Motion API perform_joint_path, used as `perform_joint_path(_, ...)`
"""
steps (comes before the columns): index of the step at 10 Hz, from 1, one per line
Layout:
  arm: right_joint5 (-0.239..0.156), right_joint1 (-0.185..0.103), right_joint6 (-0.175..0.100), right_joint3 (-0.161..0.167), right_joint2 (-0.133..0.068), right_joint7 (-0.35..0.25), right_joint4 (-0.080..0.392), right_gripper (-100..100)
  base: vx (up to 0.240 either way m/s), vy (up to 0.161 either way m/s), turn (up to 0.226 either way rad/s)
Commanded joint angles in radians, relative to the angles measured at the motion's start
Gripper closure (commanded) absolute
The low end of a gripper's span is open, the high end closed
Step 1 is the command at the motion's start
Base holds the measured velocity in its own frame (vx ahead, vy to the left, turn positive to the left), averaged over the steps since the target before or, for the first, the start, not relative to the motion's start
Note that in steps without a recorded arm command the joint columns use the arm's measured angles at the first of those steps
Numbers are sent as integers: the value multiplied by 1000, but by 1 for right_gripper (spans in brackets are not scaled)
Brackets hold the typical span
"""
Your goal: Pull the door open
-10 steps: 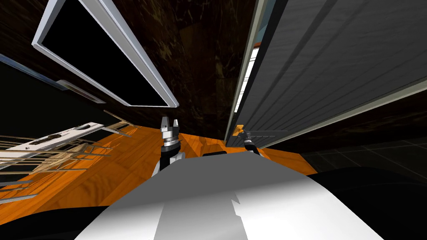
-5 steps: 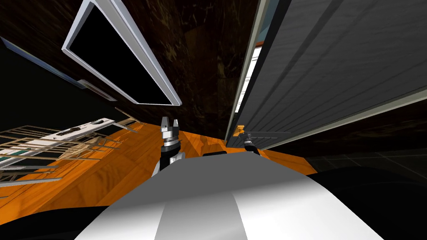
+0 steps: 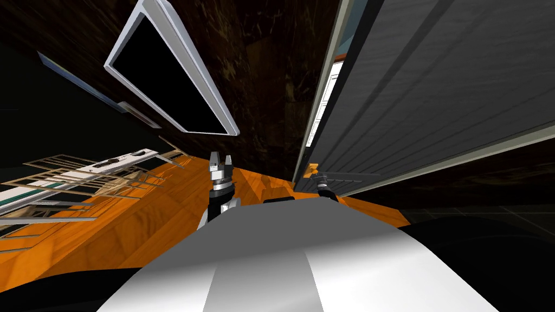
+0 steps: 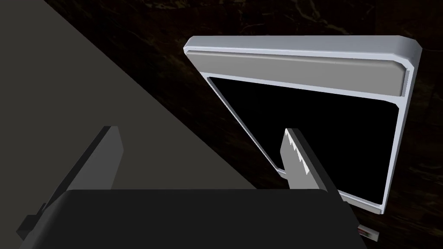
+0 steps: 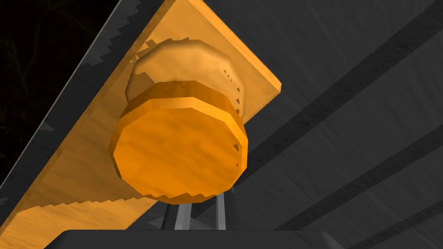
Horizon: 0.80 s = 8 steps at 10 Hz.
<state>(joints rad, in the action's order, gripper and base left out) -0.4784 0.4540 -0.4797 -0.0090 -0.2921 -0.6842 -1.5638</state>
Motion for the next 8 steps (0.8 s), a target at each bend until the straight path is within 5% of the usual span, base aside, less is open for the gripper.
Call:
perform_joint_path(1, -25, 8, -3, 17, 4, -39, -19, -100, -82, -50, 25)
perform_joint_path(6, -121, 46, -6, 50, 10, -168, -61, -100, -106, -12, 63)
perform_joint_path(8, -121, 46, -6, 50, 10, -172, -61, -100, -27, -5, 17)
